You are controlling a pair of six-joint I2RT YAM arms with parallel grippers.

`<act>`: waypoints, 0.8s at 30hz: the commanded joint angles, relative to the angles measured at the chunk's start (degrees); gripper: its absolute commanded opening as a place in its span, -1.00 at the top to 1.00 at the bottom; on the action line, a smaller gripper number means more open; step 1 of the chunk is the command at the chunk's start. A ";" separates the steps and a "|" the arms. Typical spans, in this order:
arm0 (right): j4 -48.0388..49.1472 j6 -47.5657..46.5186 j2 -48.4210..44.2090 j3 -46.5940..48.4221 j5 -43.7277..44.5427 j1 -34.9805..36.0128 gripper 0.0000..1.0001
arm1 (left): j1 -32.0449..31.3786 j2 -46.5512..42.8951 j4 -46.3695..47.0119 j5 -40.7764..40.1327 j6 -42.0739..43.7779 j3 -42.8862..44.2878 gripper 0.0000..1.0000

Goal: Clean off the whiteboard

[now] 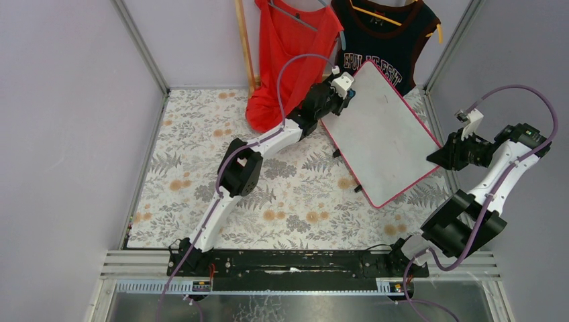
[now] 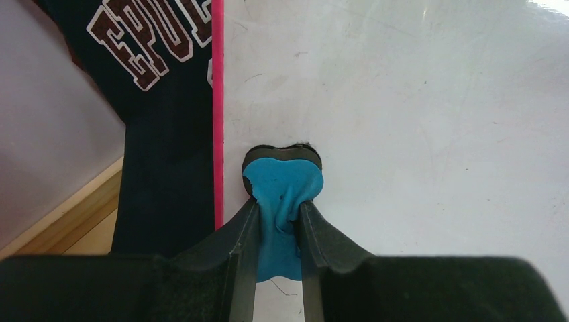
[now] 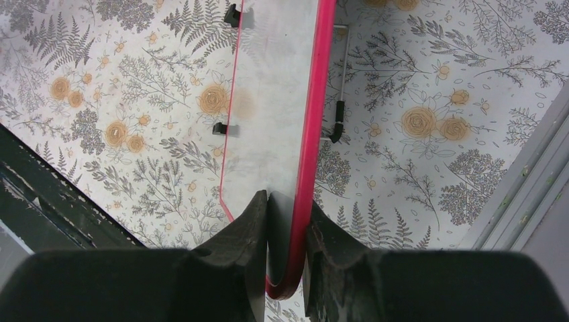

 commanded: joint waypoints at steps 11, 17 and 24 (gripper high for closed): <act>-4.07 -6.52 0.57 -2.57 7.05 3.42 1.00 | -8.22 -5.07 -0.69 4.85 0.97 -7.65 1.00; -4.10 -6.85 0.48 -2.70 7.14 3.42 1.00 | -12.43 -9.37 2.67 6.70 -0.79 -12.79 1.00; -4.14 -6.90 0.70 -2.57 6.88 3.42 1.00 | -16.37 -12.25 4.29 9.64 -3.70 -16.10 1.00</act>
